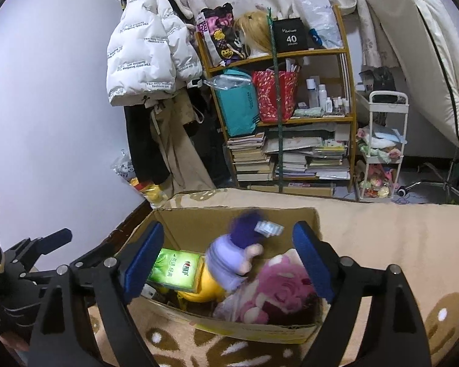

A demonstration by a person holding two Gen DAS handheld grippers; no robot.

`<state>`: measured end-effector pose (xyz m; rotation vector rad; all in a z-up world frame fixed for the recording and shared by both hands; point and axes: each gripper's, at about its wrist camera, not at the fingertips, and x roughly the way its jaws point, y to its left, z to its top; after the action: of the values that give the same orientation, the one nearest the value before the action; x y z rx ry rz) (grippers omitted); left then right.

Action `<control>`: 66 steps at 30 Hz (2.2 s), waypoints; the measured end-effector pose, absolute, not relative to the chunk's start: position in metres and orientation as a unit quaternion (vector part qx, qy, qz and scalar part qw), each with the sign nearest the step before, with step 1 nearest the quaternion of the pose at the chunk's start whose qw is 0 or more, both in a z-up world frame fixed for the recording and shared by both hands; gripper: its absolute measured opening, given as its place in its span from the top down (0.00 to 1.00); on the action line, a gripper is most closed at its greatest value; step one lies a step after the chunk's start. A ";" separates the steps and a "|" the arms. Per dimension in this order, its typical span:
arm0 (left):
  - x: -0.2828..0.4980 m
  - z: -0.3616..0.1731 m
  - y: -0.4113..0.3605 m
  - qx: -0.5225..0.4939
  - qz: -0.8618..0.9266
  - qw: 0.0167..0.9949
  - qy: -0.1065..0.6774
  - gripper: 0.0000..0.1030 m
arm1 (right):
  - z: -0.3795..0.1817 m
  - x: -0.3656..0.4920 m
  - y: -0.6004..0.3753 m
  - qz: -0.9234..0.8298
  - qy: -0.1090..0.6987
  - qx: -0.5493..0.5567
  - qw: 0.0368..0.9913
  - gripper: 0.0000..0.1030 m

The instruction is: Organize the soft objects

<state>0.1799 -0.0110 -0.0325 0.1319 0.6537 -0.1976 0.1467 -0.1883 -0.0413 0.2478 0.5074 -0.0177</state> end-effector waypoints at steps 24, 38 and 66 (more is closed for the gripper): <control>0.078 0.036 0.019 0.090 -0.069 0.964 0.239 0.04 | 0.018 0.049 -0.176 -0.022 0.220 0.066 0.973 0.00; 0.031 0.056 0.043 0.086 -0.075 0.972 0.205 0.04 | 0.042 -0.006 -0.182 -0.046 0.185 0.068 0.979 0.00; 0.018 0.038 0.042 0.095 -0.087 0.972 0.197 0.04 | 0.027 -0.023 -0.201 -0.098 0.176 0.069 0.977 0.00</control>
<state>0.0179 0.0416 0.0384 0.1922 0.3971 -0.1764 -0.0234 -0.2013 0.0274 0.1390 0.3549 -0.1984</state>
